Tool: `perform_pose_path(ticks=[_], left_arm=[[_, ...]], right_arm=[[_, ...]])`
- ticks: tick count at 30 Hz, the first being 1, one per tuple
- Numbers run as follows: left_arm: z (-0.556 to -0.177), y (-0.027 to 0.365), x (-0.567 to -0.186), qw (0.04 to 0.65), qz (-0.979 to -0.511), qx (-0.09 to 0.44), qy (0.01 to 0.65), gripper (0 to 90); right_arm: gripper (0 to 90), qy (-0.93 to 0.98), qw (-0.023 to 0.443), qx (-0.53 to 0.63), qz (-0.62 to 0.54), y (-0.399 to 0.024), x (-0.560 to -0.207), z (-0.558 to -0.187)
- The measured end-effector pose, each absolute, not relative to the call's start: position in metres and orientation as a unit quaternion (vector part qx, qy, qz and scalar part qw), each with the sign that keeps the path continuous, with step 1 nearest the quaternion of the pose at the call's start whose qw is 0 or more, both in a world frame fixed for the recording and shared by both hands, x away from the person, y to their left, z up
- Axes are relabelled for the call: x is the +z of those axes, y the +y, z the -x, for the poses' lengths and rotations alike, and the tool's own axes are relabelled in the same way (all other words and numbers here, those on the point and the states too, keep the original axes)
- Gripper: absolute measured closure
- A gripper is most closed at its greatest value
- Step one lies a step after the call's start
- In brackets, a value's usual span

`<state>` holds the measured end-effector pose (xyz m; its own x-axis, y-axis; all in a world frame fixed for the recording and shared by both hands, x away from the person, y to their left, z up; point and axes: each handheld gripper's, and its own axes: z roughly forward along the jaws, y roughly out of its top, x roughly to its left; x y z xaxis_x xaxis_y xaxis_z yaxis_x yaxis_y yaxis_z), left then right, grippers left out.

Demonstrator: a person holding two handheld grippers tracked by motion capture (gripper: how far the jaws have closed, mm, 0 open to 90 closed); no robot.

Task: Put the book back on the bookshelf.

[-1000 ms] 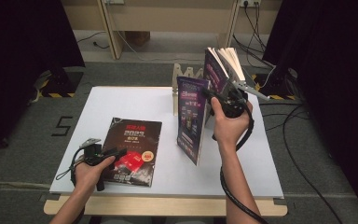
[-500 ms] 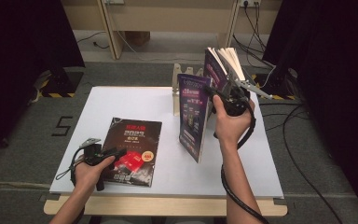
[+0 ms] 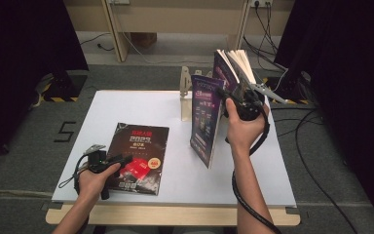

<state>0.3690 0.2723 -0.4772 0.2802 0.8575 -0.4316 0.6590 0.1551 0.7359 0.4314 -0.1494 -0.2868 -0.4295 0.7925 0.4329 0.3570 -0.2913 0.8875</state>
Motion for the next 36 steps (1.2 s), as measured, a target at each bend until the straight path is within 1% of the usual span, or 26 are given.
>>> perform_pose_path(ticks=[13,20,28,36], left_arm=[[-0.3691,0.2718,-0.4766,0.478,-0.642,0.105,0.59,43.0],[-0.3697,0.2726,-0.4774,0.476,-0.643,0.106,0.59,43.1],[-0.3695,0.2726,-0.4782,0.474,-0.643,0.106,0.592,43.1],[-0.3695,0.2731,-0.4769,0.478,-0.64,0.108,0.592,43.2]], right_arm=[[83.4,0.565,0.193,0.626,-0.502,-0.1534,-0.2787,-0.432],[83.4,0.56,0.19,0.628,-0.505,-0.1555,-0.2777,-0.4341],[83.3,0.557,0.201,0.628,-0.505,-0.1574,-0.2777,-0.4378],[83.4,0.554,0.199,0.629,-0.508,-0.1578,-0.2777,-0.4404]])
